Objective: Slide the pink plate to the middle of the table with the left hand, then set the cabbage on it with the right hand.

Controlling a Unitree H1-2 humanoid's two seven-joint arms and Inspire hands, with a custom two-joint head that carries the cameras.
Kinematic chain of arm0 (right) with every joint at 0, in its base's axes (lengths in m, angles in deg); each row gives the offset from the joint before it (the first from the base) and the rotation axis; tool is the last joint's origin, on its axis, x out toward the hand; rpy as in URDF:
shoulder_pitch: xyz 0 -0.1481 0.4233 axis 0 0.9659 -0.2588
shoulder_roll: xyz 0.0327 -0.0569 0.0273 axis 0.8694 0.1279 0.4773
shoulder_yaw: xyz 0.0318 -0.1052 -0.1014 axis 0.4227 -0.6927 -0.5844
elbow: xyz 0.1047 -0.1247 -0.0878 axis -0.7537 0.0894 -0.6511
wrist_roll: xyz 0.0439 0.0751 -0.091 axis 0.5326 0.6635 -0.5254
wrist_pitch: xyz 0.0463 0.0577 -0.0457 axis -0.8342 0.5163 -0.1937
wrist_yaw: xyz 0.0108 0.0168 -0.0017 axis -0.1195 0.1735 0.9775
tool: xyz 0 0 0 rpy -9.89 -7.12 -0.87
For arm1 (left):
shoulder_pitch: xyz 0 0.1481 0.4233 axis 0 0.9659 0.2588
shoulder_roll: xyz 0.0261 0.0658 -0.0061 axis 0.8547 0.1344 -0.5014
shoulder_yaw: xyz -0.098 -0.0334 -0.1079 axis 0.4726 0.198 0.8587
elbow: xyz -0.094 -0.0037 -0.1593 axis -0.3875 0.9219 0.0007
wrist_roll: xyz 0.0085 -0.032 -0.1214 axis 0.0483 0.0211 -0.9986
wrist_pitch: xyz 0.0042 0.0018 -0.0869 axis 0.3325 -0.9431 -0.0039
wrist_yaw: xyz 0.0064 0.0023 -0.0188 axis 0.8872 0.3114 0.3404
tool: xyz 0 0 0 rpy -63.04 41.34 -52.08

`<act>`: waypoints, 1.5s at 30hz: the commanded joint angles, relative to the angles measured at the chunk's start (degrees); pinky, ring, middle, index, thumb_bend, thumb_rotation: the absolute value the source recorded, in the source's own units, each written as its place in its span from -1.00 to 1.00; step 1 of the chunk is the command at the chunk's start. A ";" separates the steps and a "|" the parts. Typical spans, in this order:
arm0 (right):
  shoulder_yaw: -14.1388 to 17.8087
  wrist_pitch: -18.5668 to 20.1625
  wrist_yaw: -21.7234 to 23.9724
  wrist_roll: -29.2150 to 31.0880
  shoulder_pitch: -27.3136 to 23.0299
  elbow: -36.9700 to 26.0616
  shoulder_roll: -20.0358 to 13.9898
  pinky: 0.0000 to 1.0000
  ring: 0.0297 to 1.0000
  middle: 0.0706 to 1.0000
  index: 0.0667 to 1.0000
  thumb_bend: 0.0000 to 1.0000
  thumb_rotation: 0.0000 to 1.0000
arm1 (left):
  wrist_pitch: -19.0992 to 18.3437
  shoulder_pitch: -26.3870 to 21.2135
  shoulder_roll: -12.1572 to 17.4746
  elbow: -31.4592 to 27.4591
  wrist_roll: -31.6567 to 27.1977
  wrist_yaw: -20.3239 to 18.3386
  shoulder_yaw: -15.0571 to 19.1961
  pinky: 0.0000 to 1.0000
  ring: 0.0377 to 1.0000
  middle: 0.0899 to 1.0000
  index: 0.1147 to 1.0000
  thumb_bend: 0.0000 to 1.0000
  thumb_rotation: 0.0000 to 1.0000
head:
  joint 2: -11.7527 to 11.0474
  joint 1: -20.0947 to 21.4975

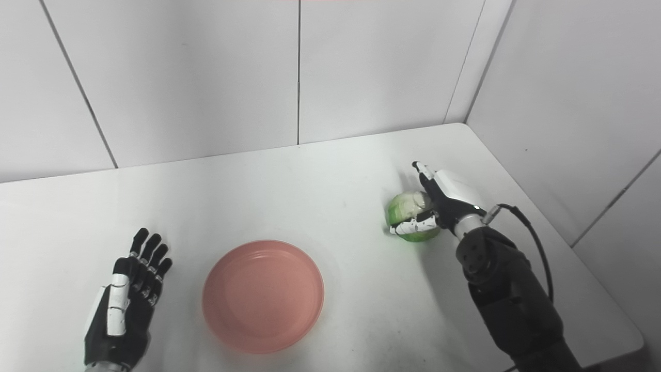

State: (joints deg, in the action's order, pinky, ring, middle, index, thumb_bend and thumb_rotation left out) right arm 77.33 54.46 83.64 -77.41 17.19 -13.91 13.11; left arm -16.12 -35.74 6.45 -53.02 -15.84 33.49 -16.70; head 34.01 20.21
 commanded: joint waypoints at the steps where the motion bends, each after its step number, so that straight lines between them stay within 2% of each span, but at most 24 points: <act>1: 2.42 -0.02 3.02 -3.39 -1.65 -2.05 -0.46 0.57 0.88 0.93 0.87 1.00 -0.52 | -0.17 0.41 -0.07 -0.69 -0.03 0.07 0.03 1.00 1.00 1.00 1.00 0.50 0.75 | 0.00 -0.06; 4: 3.93 -0.02 6.75 -7.42 -2.02 -2.12 0.83 0.58 0.89 0.93 0.85 1.00 -0.51 | -0.14 0.37 -0.10 -0.76 -0.78 -0.44 0.01 1.00 1.00 1.00 1.00 0.47 0.74 | 0.17 -0.04; 6: 4.96 -0.02 8.80 -9.51 -2.39 -2.00 1.77 0.65 0.92 0.95 0.85 0.96 -0.57 | 0.08 0.30 -0.10 -0.60 -0.65 -0.40 -0.03 1.00 1.00 1.00 1.00 0.47 0.76 | 0.17 -0.04; 8: 5.73 -0.03 9.67 -10.69 -2.63 -1.82 2.52 0.55 0.89 0.93 0.82 0.89 -0.76 | 0.09 0.27 -0.15 -0.59 -0.74 -0.36 0.02 1.00 1.00 1.00 1.00 0.45 0.76 | 0.44 -0.05; 11: 6.40 -0.03 9.52 -10.98 -2.81 -1.46 3.26 0.48 0.83 0.89 0.77 0.84 -0.89 | -0.10 0.34 -0.21 -0.82 -0.90 -0.33 0.07 1.00 1.00 1.00 1.00 0.45 0.74 | 0.53 -0.06; 12: 6.87 -0.03 9.03 -10.35 -2.94 -1.30 3.79 0.47 0.82 0.87 0.76 0.83 -0.91 | -0.02 0.36 -0.26 -0.87 -0.86 -0.27 0.07 1.00 1.00 1.00 1.00 0.45 0.74 | 0.60 -0.10; 14: 7.10 -0.05 8.10 -9.23 -3.13 -0.86 4.16 0.24 0.51 0.68 0.63 0.72 -0.99 | 0.09 0.38 -0.33 -0.90 -0.78 -0.20 0.05 1.00 1.00 1.00 1.00 0.44 0.74 | 0.60 -0.10; 21: 6.58 -0.05 5.62 -8.05 -3.31 0.45 4.25 0.10 0.34 0.51 0.52 0.65 -0.99 | -0.09 0.37 -0.35 -1.01 -0.73 -0.22 -0.05 1.00 1.00 1.00 1.00 0.42 0.74 | 0.82 -0.16; 23: 6.78 -0.05 4.31 -7.47 -3.44 0.87 4.68 0.01 0.21 0.39 0.51 0.64 -0.96 | -0.44 0.37 -0.44 -1.29 -0.75 -0.10 -0.08 1.00 1.00 1.00 1.00 0.42 0.74 | 0.99 -0.26; 24: 6.88 -0.05 3.90 -6.98 -3.55 1.15 4.86 0.00 0.20 0.38 0.50 0.64 -0.96 | -0.43 0.38 -0.47 -1.34 -0.63 -0.01 -0.09 1.00 1.00 1.00 1.00 0.42 0.74 | 0.99 -0.26; 27: 6.82 -0.06 3.18 -5.29 -3.68 1.57 4.79 0.21 0.39 0.50 0.50 0.65 -0.87 | -0.48 0.47 -0.52 -1.52 -0.37 0.18 -0.14 1.00 1.00 1.00 1.00 0.44 0.73 | 1.16 -0.42; 29: 6.98 -0.07 2.23 -4.10 -3.68 1.74 4.95 0.26 0.43 0.51 0.50 0.65 -0.86 | -0.65 0.49 -0.57 -1.61 -0.46 0.20 -0.15 1.00 1.00 1.00 1.00 0.44 0.72 | 1.22 -0.49; 33: 6.86 -0.08 0.28 -2.65 -3.63 2.10 5.14 0.23 0.39 0.46 0.48 0.63 -0.87 | -0.65 0.42 -0.56 -1.49 -0.49 0.17 -0.13 1.00 1.00 1.00 1.00 0.44 0.71 | 1.22 -0.49; 35: 6.68 -0.12 -1.66 -2.33 -3.56 2.27 5.38 0.14 0.31 0.38 0.40 0.64 -0.92 | -0.68 0.38 -0.46 -1.50 -0.32 0.15 -0.19 1.00 1.00 1.00 1.00 0.45 0.71 | 1.22 -0.49; 36: 6.55 -0.13 -2.57 -2.20 -3.51 2.31 5.46 -0.02 0.16 0.26 0.31 0.63 -0.96 | -0.68 0.36 -0.43 -1.49 -0.28 0.15 -0.21 1.00 1.00 1.00 1.00 0.46 0.71 | 1.22 -0.49; 37: 6.57 -0.29 -4.00 -1.79 -3.45 2.29 5.71 -0.17 0.00 0.09 0.17 0.42 -0.98 | -0.73 0.39 -0.53 -1.61 -0.26 0.25 -0.21 1.00 1.00 1.00 1.00 0.45 0.71 | 1.39 -0.77; 39: 6.62 -0.66 -6.53 -0.83 -3.37 2.33 6.04 -0.31 -0.15 -0.09 0.02 0.18 -0.99 | -0.75 0.44 -0.75 -1.79 -0.15 0.49 -0.23 1.00 1.00 1.00 1.00 0.44 0.71 | 1.52 -0.95; 42: 6.58 -1.02 -9.46 0.48 -3.29 2.25 6.24 -0.46 -0.31 -0.21 -0.02 0.06 -1.00 | -0.73 0.47 -0.93 -1.94 -0.06 0.73 -0.34 1.00 1.00 1.00 1.00 0.43 0.72 | 1.57 -1.18; 44: 6.79 -1.30 -11.47 1.64 -3.27 1.90 6.71 -0.39 -0.23 -0.17 -0.05 0.06 -1.00 | -0.51 0.44 -0.96 -1.85 0.00 0.80 -0.41 1.00 1.00 1.00 1.00 0.43 0.72 | 1.57 -1.18; 45: 7.13 -2.35 -12.94 2.66 -3.19 1.80 6.94 -0.34 -0.19 -0.14 -0.07 0.06 -1.00 | -0.56 0.46 -1.07 -1.95 0.22 0.93 -0.57 1.00 1.00 1.00 1.00 0.42 0.73 | 2.07 -3.22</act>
State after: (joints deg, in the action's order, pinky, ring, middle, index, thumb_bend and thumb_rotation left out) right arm 83.46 54.44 73.98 -75.76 15.40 -10.75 20.67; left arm -16.47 -35.52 6.09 -53.47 -15.93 34.09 -17.00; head 36.12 17.07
